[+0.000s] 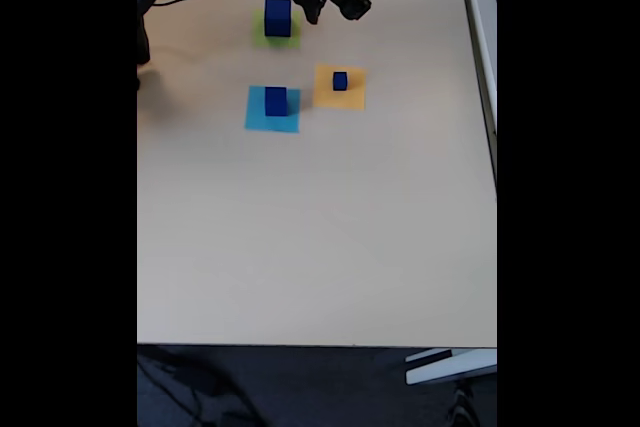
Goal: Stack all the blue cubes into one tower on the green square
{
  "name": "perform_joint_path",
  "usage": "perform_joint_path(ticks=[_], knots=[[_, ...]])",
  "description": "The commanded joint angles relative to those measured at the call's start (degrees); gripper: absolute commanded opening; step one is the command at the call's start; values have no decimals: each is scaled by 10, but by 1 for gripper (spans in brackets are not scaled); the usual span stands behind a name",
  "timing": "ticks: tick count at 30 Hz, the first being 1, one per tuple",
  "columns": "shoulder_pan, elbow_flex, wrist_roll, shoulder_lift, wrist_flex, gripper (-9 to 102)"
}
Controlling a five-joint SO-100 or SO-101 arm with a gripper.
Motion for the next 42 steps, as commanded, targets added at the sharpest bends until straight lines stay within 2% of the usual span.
perform_joint_path(ticks=[1,15,23,42], knots=[[-25,-9,-7,83,0,0],[-110,149,43,166,-7,0],[-104,225,21,188,-35,0],[-91,285,9,190,-62,0]])
